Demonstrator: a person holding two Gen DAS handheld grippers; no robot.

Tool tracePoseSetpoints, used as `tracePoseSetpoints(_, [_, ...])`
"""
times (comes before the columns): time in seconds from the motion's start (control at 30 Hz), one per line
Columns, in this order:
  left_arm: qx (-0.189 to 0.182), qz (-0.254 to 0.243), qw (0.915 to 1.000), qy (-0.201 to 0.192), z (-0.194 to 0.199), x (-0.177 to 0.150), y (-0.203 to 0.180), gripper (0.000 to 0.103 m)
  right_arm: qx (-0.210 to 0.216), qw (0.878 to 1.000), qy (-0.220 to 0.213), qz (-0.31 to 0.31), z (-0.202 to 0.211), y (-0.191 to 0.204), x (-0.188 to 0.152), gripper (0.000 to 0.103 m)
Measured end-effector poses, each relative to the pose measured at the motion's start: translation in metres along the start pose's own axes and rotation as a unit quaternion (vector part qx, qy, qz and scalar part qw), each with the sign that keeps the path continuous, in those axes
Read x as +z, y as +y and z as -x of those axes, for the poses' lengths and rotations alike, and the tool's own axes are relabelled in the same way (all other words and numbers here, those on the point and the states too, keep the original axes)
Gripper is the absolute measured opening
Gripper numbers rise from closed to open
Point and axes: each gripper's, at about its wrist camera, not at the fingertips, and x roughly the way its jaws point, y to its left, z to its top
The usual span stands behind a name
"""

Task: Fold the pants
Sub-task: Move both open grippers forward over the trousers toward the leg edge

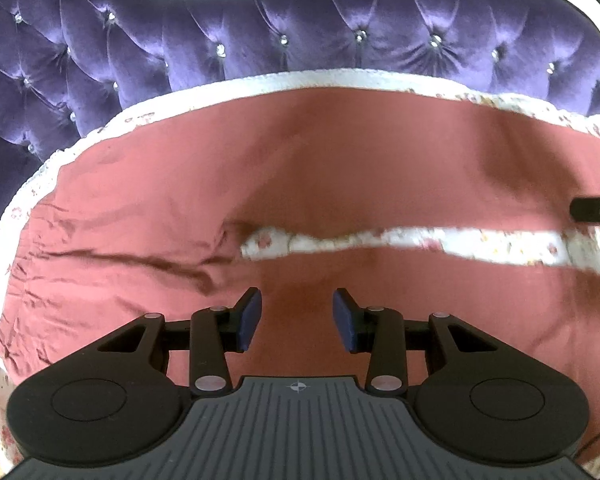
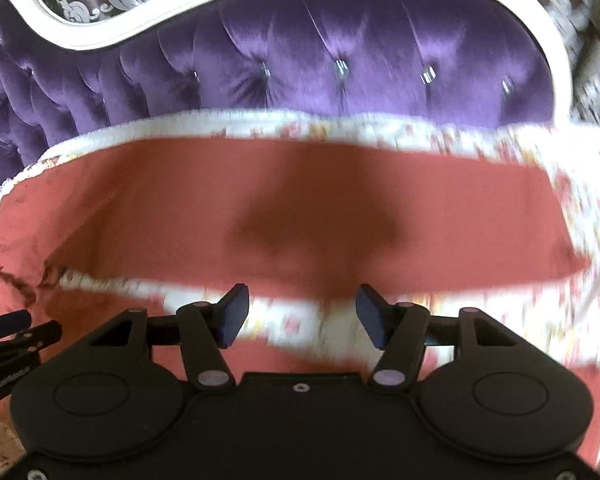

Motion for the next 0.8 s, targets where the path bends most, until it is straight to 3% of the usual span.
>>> tracePoseSetpoints(0.47, [0.001, 0.012, 0.9997, 0.019, -0.054, 0.041, 0.012, 0.039, 0.015, 0.996, -0.016, 0.085, -0.096, -0.014, 0.093, 0.063])
tracePoseSetpoints(0.8, [-0.004, 0.002, 0.9997, 0.023, -0.074, 0.051, 0.016, 0.039, 0.071, 0.990, 0.014, 0.120, -0.146, -0.026, 0.113, 0.064])
